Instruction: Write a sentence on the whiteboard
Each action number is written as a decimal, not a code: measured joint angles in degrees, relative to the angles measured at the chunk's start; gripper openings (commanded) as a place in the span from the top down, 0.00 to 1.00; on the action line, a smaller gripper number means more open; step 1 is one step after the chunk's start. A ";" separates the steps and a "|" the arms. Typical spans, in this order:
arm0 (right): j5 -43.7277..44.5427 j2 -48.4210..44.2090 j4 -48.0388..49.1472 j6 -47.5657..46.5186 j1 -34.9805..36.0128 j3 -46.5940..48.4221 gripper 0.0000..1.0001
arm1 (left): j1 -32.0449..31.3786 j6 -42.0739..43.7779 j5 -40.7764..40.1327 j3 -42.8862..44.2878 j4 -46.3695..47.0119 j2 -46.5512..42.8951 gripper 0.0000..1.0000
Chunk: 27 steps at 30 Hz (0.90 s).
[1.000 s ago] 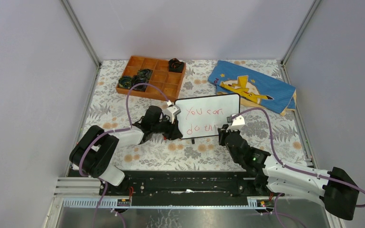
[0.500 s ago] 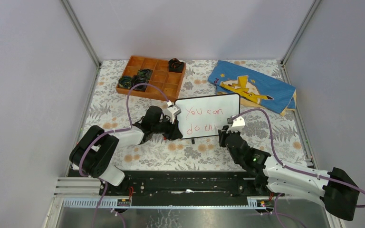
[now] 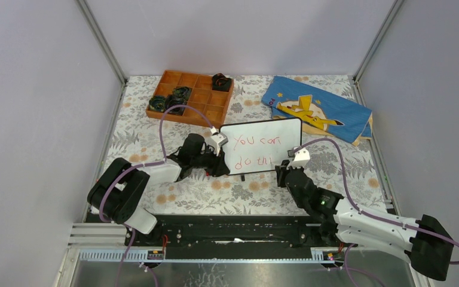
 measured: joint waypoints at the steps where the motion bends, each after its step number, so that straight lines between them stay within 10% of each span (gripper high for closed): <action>1: 0.00 -0.92 -0.37 -0.04 0.00 0.00 1.00 | -0.04 0.00 -0.04 0.00 -0.02 0.00 0.66; 27: 4.66 -4.26 -6.25 -1.27 -2.58 6.91 1.00 | -0.57 0.66 -0.85 0.02 -0.81 0.00 0.66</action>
